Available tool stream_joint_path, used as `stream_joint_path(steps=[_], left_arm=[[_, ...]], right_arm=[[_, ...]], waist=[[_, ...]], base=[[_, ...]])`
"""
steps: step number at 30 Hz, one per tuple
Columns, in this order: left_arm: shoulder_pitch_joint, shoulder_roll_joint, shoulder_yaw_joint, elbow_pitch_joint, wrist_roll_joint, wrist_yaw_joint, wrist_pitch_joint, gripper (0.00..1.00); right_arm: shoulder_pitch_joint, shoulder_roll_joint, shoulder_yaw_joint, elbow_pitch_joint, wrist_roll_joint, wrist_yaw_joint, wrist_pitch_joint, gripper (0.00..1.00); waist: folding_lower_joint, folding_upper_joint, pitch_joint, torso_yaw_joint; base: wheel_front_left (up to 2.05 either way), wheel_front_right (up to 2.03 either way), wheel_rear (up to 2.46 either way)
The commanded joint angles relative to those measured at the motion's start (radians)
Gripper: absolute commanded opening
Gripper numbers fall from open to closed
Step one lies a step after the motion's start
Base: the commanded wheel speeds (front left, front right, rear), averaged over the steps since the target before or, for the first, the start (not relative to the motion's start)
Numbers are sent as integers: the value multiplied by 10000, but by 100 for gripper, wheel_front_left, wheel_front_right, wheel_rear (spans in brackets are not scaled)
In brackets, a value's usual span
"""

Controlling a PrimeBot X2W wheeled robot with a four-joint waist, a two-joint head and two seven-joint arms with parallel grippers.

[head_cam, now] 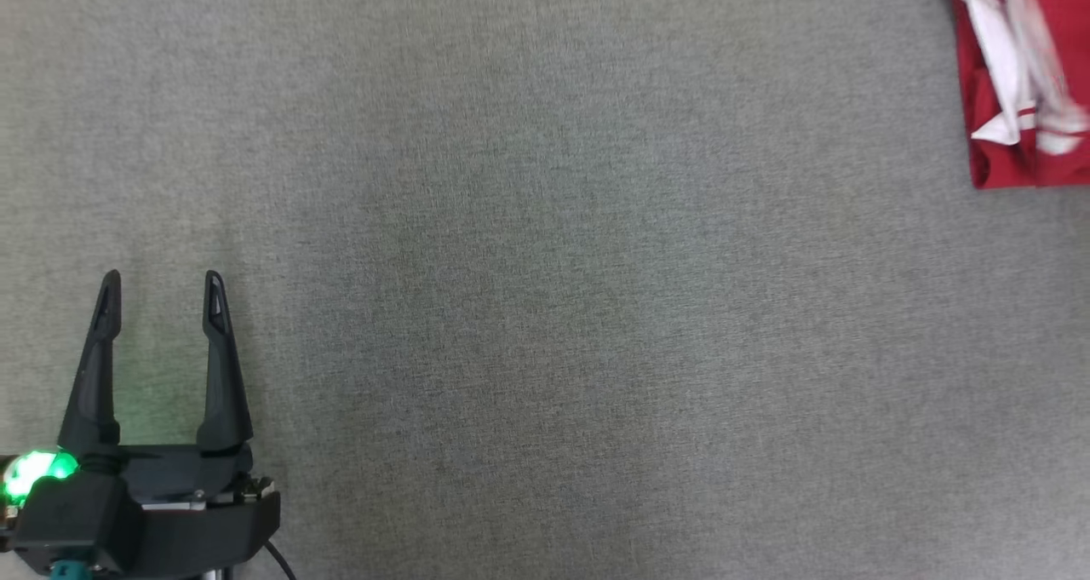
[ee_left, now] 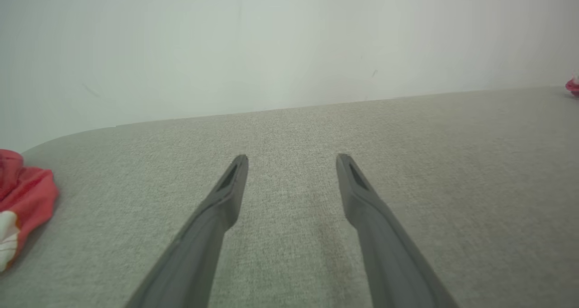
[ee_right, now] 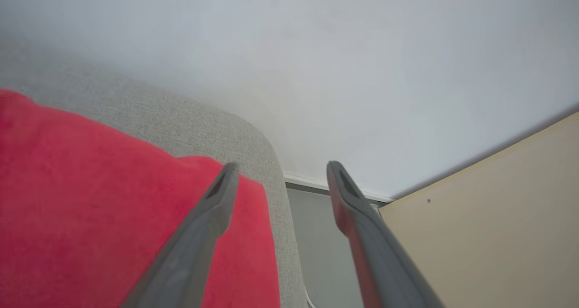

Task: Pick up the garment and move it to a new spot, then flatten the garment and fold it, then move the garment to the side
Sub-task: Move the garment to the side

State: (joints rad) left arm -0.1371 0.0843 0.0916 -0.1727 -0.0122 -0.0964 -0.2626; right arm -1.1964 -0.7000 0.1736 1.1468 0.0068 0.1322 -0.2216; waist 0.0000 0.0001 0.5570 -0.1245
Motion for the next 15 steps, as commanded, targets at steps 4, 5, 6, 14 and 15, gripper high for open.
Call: stream_joint_path(steps=[4, 5, 6, 14, 15], left_arm=[[248, -114, -103, 116, -48, 170, -35, 100], [338, -128, -124, 160, -69, 186, -35, 100], [417, -150, -140, 213, -90, 231, -35, 100], [1164, -272, -235, 911, -268, 303, -35, 100], [1279, -285, -239, 989, -277, 304, -35, 100]], right_arm=[[118, 359, -227, -456, 145, -24, -278, 100], [235, 493, -349, -588, 299, -24, -328, 100], [380, 644, -487, -748, 447, -24, -365, 100], [2584, 1771, -1201, -3568, 989, -24, -419, 100], [2957, 1988, -1294, -4051, 1050, -23, -423, 100]], waist=[[0, -1, -748, -18], [0, -1, -936, -6], [0, -1, -1151, 10], [0, -1, -2951, 271], [0, -1, -3170, 280]], base=[[0, 0, 0], [0, 0, 0], [0, 0, 0], [0, 0, 0], [0, 0, 0]])
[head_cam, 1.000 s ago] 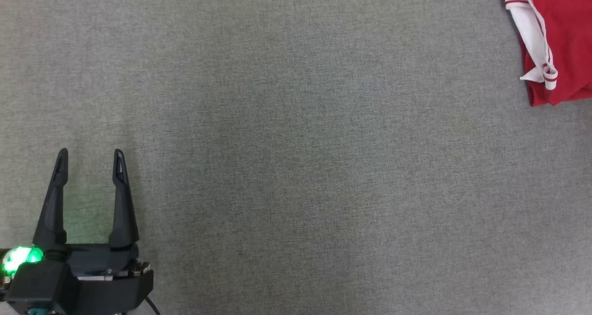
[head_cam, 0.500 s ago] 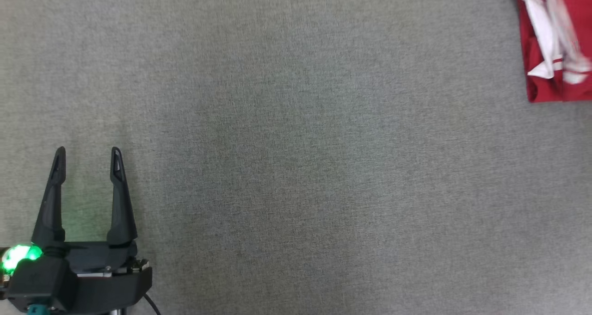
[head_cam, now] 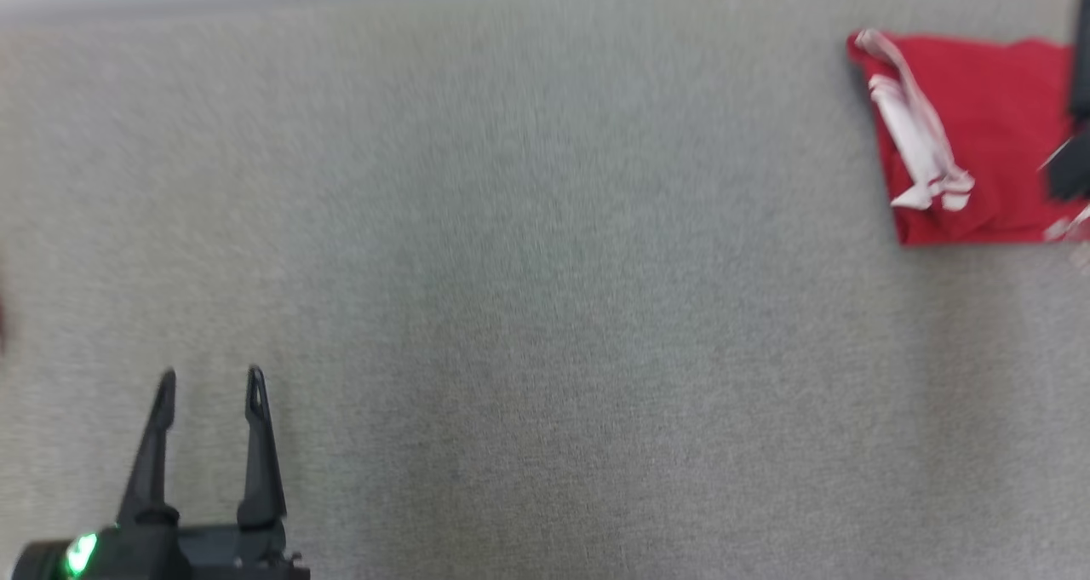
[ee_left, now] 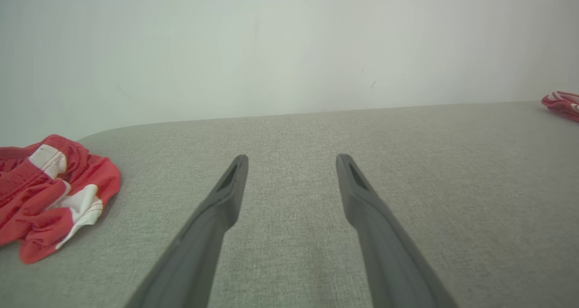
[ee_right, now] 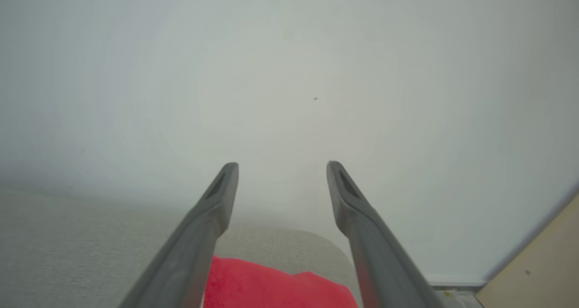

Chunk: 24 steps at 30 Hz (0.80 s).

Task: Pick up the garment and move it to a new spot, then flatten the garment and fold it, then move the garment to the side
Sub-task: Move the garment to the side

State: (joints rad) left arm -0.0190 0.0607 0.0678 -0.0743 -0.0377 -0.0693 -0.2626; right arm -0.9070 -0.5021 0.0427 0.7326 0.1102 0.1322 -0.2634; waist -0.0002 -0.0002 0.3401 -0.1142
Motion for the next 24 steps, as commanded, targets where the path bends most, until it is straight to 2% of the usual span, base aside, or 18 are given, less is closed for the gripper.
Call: stream_joint_path(steps=[1, 8, 11, 19, 24], left_arm=[[240, -61, 0, 58, -34, 45, -35, 100], [776, -91, -137, 419, -92, 106, -35, 100], [903, -99, -163, 579, -135, 121, -35, 100], [1266, -108, -269, 741, -138, 158, -34, 100], [1479, -108, -264, 748, -94, 217, -35, 100]], right_arm=[[413, 209, -97, -397, 68, -23, -5, 100], [3139, 1629, -688, -2888, 160, -23, -3, 100], [4207, 2005, -545, -3616, -70, -23, -5, 100], [6732, 3175, -1044, -5002, -127, -23, -5, 100], [7931, 3575, -1181, -5430, -364, -23, -3, 100]], waist=[[2, 2, -1165, 185], [2, 2, -2058, 359], [2, 2, -2351, 406], [2, 2, -3034, 495], [2, 2, -3255, 483]], base=[[0, 0, 0], [0, 0, 0], [0, 0, 0], [0, 0, 0], [0, 0, 0]])
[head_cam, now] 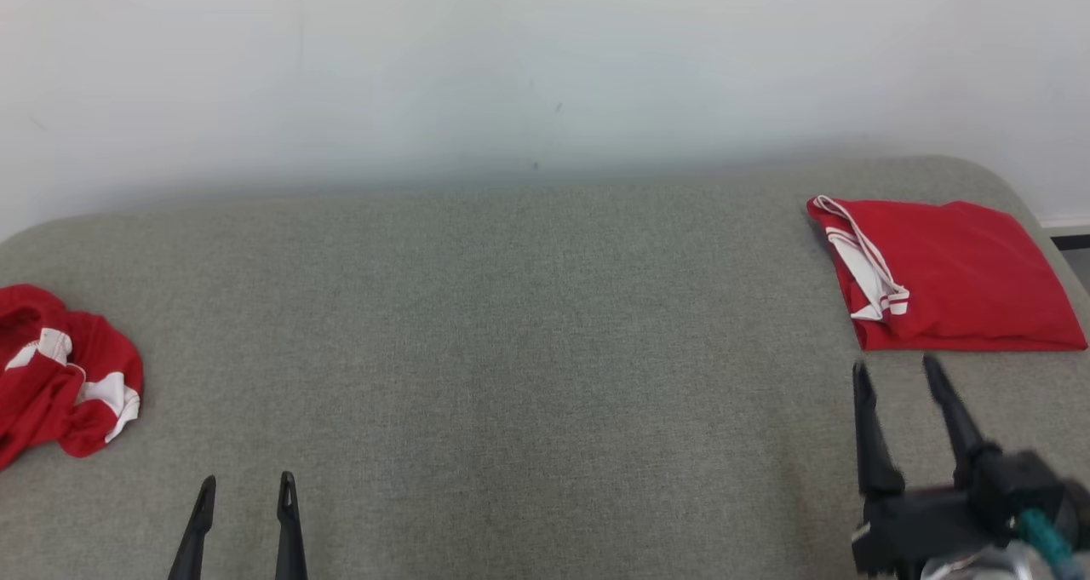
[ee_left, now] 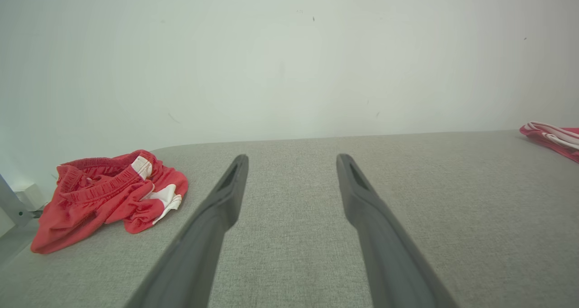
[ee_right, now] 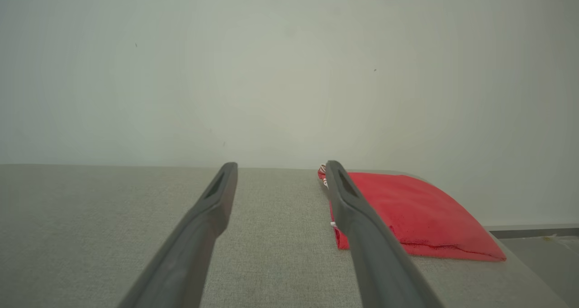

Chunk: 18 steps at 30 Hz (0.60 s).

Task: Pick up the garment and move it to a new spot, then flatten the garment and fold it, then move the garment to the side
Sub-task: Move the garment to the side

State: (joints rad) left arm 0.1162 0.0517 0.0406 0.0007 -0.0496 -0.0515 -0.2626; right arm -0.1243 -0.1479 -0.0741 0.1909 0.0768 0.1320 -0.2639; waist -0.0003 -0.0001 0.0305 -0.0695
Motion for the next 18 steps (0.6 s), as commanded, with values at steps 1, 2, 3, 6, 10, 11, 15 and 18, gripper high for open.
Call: stream_joint_path(steps=[1, 2, 3, 6, 10, 11, 15, 18], left_arm=[[177, -17, 3, 24, 22, 48, -35, 100], [221, -15, 14, 58, 19, 47, -35, 100], [277, -18, 2, 112, 3, 43, -35, 100], [325, -18, -17, 300, 59, 71, -35, 100], [362, -19, 40, 670, -50, 108, -35, 100], [357, -17, 57, 765, -43, 94, -35, 100], [255, -18, 66, 1058, -207, 22, -35, 100], [226, -20, 87, 1495, -316, -90, -35, 100]], right_arm=[[355, 106, -27, -42, -140, -21, 2, 100], [528, 190, -48, -36, -196, -21, 2, 100], [687, 289, -64, -30, -236, -21, 2, 100], [1156, 576, -99, -169, -317, -21, 1, 100], [1667, 838, -42, -88, -308, -21, 0, 100], [1748, 890, 46, -47, -271, -21, 1, 100], [2032, 947, 453, 140, -272, -21, 0, 100], [2184, 976, 632, 271, -42, -21, 1, 100]], waist=[[3, 1, -189, 31], [3, 1, -220, 13], [3, 1, -238, -1], [3, 1, -323, -14], [3, 1, -411, 17], [3, 1, -429, 25], [3, 1, -532, 122], [3, 1, -647, 233]], base=[[0, 0, 0], [0, 0, 0], [0, 0, 0], [0, 0, 0], [0, 0, 0], [0, 0, 0], [0, 0, 0], [0, 0, 0]])
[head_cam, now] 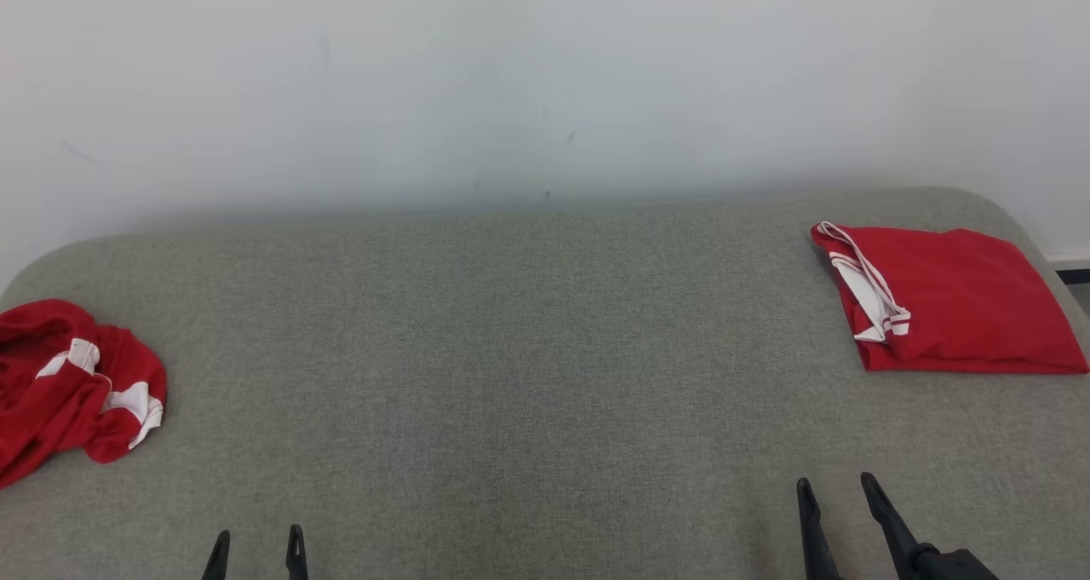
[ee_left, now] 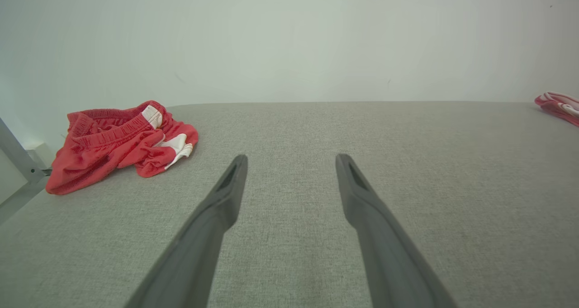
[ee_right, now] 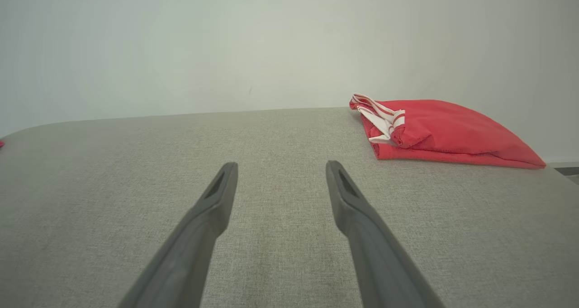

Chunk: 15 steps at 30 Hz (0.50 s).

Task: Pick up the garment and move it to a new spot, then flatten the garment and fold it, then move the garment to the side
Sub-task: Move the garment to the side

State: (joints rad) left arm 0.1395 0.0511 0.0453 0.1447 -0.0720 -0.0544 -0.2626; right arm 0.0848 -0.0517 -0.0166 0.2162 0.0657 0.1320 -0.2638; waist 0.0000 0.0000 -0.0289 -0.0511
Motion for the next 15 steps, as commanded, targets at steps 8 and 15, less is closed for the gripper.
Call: stream_joint_path(steps=[8, 15], left_arm=[[-109, 19, 59, 860, -141, -312, -35, 100], [-273, 45, 113, 951, 47, -404, -35, 100]], right_arm=[[183, 19, 105, 235, 279, -21, -1, 100], [208, 19, 122, 426, 292, -21, -1, 100]], waist=[[0, 0, -223, 232], [0, 0, -326, 319]], base=[[0, 0, 0], [0, 0, 0]])
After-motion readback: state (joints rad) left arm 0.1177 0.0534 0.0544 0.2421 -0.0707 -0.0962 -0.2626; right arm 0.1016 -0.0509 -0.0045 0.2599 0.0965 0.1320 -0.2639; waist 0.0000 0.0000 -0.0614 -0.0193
